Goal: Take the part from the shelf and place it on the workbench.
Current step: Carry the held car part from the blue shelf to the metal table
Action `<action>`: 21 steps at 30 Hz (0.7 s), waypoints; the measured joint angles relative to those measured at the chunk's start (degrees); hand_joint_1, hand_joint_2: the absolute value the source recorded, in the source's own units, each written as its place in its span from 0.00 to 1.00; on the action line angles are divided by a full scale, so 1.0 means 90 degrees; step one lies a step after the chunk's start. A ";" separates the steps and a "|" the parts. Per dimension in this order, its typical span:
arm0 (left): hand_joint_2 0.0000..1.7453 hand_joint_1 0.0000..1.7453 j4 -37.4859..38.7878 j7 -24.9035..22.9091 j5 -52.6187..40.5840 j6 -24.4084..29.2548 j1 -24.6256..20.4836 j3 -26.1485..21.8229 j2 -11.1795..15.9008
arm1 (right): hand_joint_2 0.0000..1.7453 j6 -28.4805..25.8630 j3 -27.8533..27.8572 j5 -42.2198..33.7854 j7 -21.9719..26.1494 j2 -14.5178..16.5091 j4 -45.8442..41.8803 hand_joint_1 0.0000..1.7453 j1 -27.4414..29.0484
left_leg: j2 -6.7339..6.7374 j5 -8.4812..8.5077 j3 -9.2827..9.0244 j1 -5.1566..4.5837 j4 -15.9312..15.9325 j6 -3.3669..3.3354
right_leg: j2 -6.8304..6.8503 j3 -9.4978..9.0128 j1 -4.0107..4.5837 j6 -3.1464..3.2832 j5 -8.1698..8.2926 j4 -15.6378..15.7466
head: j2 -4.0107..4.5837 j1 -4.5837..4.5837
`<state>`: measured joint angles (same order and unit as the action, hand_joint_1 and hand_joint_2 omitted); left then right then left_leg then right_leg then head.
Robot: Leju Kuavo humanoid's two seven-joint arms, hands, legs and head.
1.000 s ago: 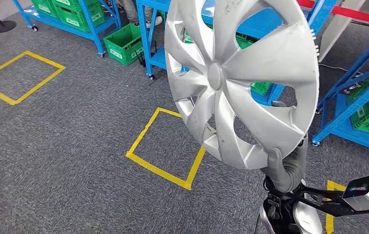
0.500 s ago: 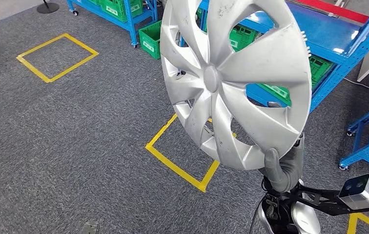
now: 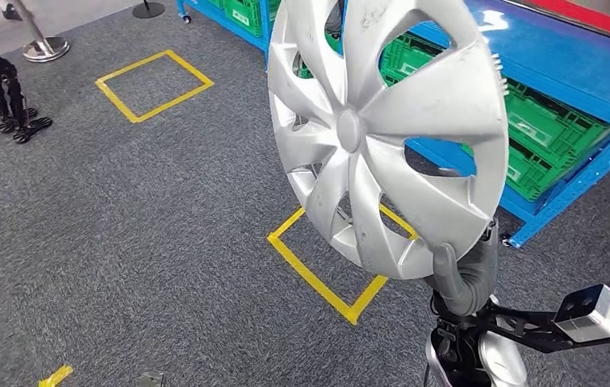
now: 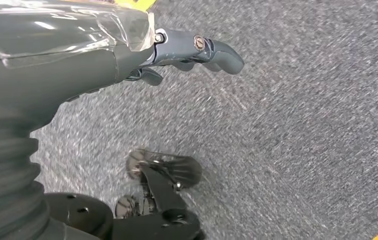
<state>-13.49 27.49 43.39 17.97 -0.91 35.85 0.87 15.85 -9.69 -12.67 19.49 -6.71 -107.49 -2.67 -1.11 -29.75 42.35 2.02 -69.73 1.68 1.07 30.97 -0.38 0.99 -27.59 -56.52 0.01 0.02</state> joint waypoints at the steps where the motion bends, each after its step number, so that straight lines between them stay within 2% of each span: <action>1: 1.00 0.00 0.0001 -0.0001 0.0002 -0.0003 -0.0001 0.0000 0.0001 | 1.00 0.0000 -0.0002 0.0002 -0.0003 0.0003 0.0016 1.00 0.0000 | 0.0042 -0.0126 0.0138 0.0000 -0.0351 0.0002 | 0.0085 0.0001 0.0029 0.0014 -0.0004 -0.0001 | 0.0001 -0.0002; 2: 1.00 0.00 0.0001 -0.0002 0.0004 -0.0007 0.0000 0.0000 0.0001 | 1.00 0.0000 -0.0005 0.0005 -0.0007 0.0006 0.0033 1.00 0.0000 | 0.0064 -0.0151 0.0180 0.0000 -0.0505 0.0000 | 0.0169 0.0001 0.0053 0.0025 -0.0009 -0.0002 | 0.0000 -0.0001; 3: 1.00 0.00 0.0002 -0.0002 0.0007 -0.0011 0.0002 0.0000 0.0005 | 1.00 0.0000 -0.0009 0.0007 -0.0010 0.0007 0.0050 1.00 0.0000 | 0.0093 -0.0063 0.0091 -0.0001 -0.0394 -0.0010 | 0.0247 -0.0001 0.0074 0.0030 -0.0013 -0.0003 | 0.0001 -0.0001; 4: 1.00 0.00 0.0002 -0.0003 0.0008 -0.0014 0.0002 0.0000 0.0012 | 1.00 0.0000 -0.0012 0.0008 -0.0011 0.0008 0.0062 1.00 -0.0001 | 0.0157 0.0103 -0.0119 -0.0004 -0.0051 -0.0028 | 0.0320 -0.0005 0.0091 0.0035 -0.0020 -0.0007 | 0.0001 -0.0001; 5: 1.00 0.00 0.0002 -0.0004 0.0009 -0.0016 -0.0001 0.0000 0.0018 | 1.00 0.0000 -0.0013 0.0008 -0.0012 0.0008 0.0067 1.00 -0.0002 | 0.0294 0.0250 -0.0378 -0.0015 0.0401 -0.0052 | 0.0387 -0.0009 0.0112 0.0031 -0.0032 -0.0015 | 0.0000 -0.0001; 6: 1.00 0.00 0.0002 -0.0004 0.0009 -0.0018 -0.0007 0.0000 0.0023 | 1.00 0.0000 -0.0014 0.0008 -0.0011 0.0008 0.0070 1.00 -0.0006 | 0.0420 0.0363 -0.0603 -0.0039 0.0793 -0.0087 | 0.0449 -0.0002 0.0151 0.0021 -0.0048 -0.0031 | 0.0000 -0.0004; 7: 1.00 0.00 0.0002 -0.0004 0.0009 -0.0022 -0.0012 0.0000 0.0024 | 1.00 0.0000 -0.0016 0.0008 -0.0011 0.0008 0.0071 1.00 -0.0010 | 0.0507 0.0421 -0.0743 -0.0065 0.1049 -0.0121 | 0.0504 0.0006 0.0186 0.0006 -0.0061 -0.0046 | -0.0001 -0.0007; 8: 1.00 0.00 0.0003 -0.0004 0.0009 -0.0026 -0.0013 0.0000 0.0023 | 1.00 0.0000 -0.0020 0.0008 -0.0011 0.0007 0.0072 1.00 -0.0014 | 0.0539 0.0428 -0.0791 -0.0092 0.1161 -0.0153 | 0.0561 0.0017 0.0216 -0.0012 -0.0069 -0.0055 | -0.0001 -0.0010; 10: 1.00 0.00 0.0006 -0.0004 0.0010 -0.0033 -0.0002 0.0000 0.0019 | 1.00 0.0000 -0.0030 0.0008 -0.0011 0.0007 0.0072 1.00 -0.0021 | 0.0401 0.0463 -0.0772 -0.0107 0.1189 -0.0212 | 0.0679 0.0029 0.0235 -0.0041 -0.0079 -0.0059 | -0.0001 -0.0011; 11: 1.00 0.00 0.0008 -0.0005 0.0014 -0.0034 0.0003 -0.0001 0.0018 | 1.00 0.0000 -0.0035 0.0008 -0.0011 0.0007 0.0072 1.00 -0.0027 | 0.0325 0.0485 -0.0768 -0.0095 0.1212 -0.0245 | 0.0641 0.0049 0.0219 -0.0061 -0.0115 -0.0088 | 0.0000 -0.0013; 13: 1.00 0.00 0.0010 -0.0008 0.0022 -0.0034 -0.0010 -0.0002 0.0017 | 1.00 0.0000 -0.0038 0.0008 -0.0010 0.0002 0.0072 1.00 -0.0039 | 0.0178 0.0534 -0.0764 -0.0059 0.1256 -0.0318 | 0.0327 0.0230 0.0155 -0.0081 -0.0336 -0.0470 | 0.0000 -0.0018; 14: 1.00 0.00 0.0010 -0.0009 0.0026 -0.0036 -0.0020 -0.0003 0.0015 | 1.00 0.0000 -0.0039 0.0008 -0.0010 -0.0002 0.0075 1.00 -0.0042 | 0.0100 0.0550 -0.0751 -0.0052 0.1264 -0.0342 | 0.0119 0.0422 0.0112 -0.0080 -0.0514 -0.0878 | 0.0001 -0.0021; 15: 1.00 0.00 0.0010 -0.0010 0.0026 -0.0039 -0.0028 -0.0003 0.0012 | 1.00 0.0000 -0.0041 0.0008 -0.0010 -0.0008 0.0083 1.00 -0.0041 | 0.0021 0.0561 -0.0737 -0.0049 0.1264 -0.0355 | -0.0007 0.0645 0.0080 -0.0077 -0.0687 -0.1357 | 0.0000 -0.0021; 16: 1.00 0.00 0.0010 -0.0012 0.0026 -0.0042 -0.0029 -0.0002 0.0008 | 1.00 0.0000 -0.0044 0.0008 -0.0012 -0.0012 0.0095 1.00 -0.0038 | -0.0067 0.0567 -0.0727 -0.0049 0.1264 -0.0360 | -0.0057 0.0845 0.0056 -0.0092 -0.0806 -0.1768 | 0.0000 -0.0022; 17: 1.00 0.00 0.0010 -0.0015 0.0026 -0.0045 -0.0028 -0.0002 0.0005 | 1.00 0.0000 -0.0047 0.0008 -0.0015 -0.0016 0.0109 1.00 -0.0036 | -0.0156 0.0572 -0.0721 -0.0049 0.1264 -0.0357 | -0.0074 0.0967 0.0033 -0.0125 -0.0844 -0.1999 | 0.0001 -0.0021; 18: 1.00 0.00 0.0010 -0.0018 0.0026 -0.0046 -0.0027 -0.0002 0.0003 | 1.00 -0.0001 -0.0049 0.0008 -0.0018 -0.0019 0.0121 1.00 -0.0035 | -0.0249 0.0578 -0.0720 -0.0048 0.1263 -0.0351 | -0.0084 0.0963 0.0010 -0.0176 -0.0773 -0.1954 | 0.0000 -0.0021; 19: 1.00 0.00 0.0010 -0.0021 0.0026 -0.0046 -0.0026 -0.0002 0.0002 | 1.00 -0.0002 -0.0050 0.0008 -0.0021 -0.0022 0.0128 1.00 -0.0036 | -0.0345 0.0584 -0.0722 -0.0046 0.1262 -0.0340 | -0.0116 0.0835 -0.0014 -0.0235 -0.0612 -0.1648 | 0.0001 -0.0021; 21: 1.00 0.00 0.0010 -0.0022 0.0024 -0.0046 -0.0035 -0.0002 -0.0007 | 1.00 -0.0013 -0.0050 0.0008 -0.0025 -0.0032 0.0131 1.00 -0.0042 | -0.0532 0.0605 -0.0711 -0.0040 0.1261 -0.0301 | -0.0368 0.0415 -0.0060 -0.0307 -0.0215 -0.0706 | 0.0001 -0.0019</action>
<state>-13.40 27.28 43.60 17.55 -1.23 35.83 0.80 15.73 -10.14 -12.59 19.27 -6.99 -106.31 -3.05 -5.89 -24.31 35.96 1.66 -58.38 -1.03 -2.23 34.71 -0.93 -1.77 -29.52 -62.87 0.01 -0.16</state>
